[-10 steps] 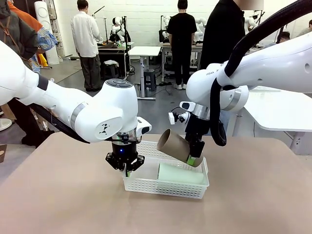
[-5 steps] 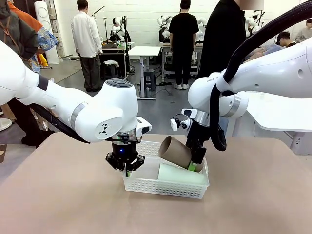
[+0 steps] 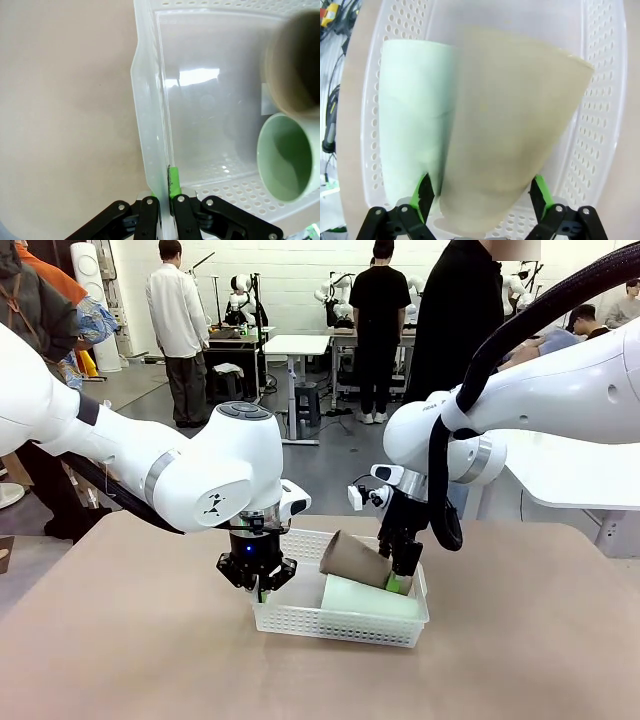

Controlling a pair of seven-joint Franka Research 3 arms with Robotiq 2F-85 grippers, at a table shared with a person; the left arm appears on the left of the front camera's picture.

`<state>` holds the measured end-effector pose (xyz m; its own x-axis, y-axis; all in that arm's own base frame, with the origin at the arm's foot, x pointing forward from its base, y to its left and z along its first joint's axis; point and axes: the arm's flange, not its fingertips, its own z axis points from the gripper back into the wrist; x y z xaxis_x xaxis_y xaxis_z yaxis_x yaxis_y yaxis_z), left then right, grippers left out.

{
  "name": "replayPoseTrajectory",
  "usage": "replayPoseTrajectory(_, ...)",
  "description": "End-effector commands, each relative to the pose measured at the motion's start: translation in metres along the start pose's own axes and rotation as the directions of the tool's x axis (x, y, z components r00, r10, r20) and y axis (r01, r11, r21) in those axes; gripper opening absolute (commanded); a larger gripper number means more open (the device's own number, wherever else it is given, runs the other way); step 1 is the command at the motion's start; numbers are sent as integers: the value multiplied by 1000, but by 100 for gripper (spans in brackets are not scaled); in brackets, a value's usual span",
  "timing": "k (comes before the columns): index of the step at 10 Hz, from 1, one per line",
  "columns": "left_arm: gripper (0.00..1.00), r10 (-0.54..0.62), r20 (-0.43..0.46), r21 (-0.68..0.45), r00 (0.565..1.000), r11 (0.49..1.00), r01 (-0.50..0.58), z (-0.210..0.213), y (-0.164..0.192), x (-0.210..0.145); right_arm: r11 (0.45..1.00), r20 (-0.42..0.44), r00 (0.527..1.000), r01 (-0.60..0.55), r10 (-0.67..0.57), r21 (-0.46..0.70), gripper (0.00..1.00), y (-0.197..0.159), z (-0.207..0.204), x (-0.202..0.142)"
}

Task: Clean and organize the cups into the basket.
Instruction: Pick up the Reusable plastic cup from the right side of the table and stack it inside the Organizing basket in the center of the table.

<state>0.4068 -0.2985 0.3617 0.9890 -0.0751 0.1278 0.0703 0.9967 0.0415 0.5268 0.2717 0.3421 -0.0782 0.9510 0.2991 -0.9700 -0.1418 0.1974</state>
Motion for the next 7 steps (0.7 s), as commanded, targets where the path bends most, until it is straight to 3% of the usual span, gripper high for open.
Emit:
replayPoseTrajectory(1, 0, -4, 8, 2, 1000, 1000, 4, 2, 0, -1, 1000, 53, 998, -28, 29, -15, 100, 3, -1, -2)
replayPoseTrajectory(5, 0, -4, 8, 2, 1000, 1000, 4, 2, 0, -1, 998, 105, 993, -47, 52, -47, 100, 12, 18, 2)
replayPoseTrajectory(7, 0, -4, 8, 2, 1000, 1000, 4, 2, 0, -1, 992, 214, 974, -56, 80, -116, 100, 50, 71, -4)
